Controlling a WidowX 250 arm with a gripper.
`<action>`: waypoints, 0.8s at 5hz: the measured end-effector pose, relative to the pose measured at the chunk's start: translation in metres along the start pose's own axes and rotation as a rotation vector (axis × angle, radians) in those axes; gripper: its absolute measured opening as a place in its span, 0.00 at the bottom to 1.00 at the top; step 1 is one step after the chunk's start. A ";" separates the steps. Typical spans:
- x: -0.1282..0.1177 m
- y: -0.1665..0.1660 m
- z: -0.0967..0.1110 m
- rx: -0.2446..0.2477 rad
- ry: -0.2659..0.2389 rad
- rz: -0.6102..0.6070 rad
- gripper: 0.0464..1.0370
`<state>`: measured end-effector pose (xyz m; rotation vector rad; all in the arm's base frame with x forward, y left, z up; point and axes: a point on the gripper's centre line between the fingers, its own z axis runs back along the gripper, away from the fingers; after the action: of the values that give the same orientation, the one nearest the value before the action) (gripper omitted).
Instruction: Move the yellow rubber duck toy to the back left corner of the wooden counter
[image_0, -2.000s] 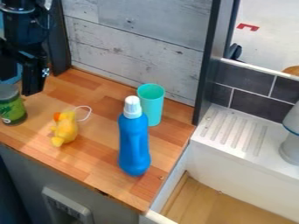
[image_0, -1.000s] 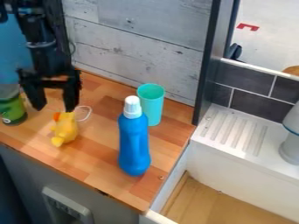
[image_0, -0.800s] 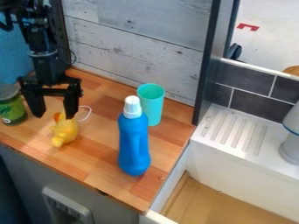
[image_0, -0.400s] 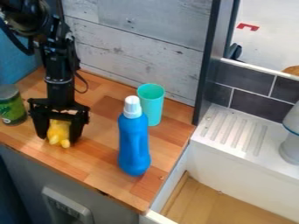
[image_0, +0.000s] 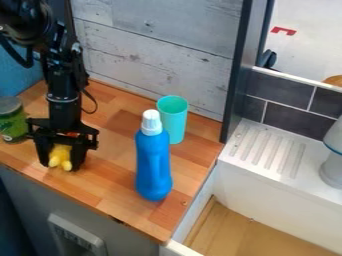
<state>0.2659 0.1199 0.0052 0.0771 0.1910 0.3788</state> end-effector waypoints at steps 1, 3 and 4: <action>-0.004 0.002 0.036 -0.012 -0.051 -0.097 0.53; 0.021 0.008 0.100 -0.006 -0.141 -0.260 0.47; 0.047 0.022 0.112 -0.001 -0.196 -0.238 0.47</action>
<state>0.3231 0.1534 0.1096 0.0893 0.0058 0.1327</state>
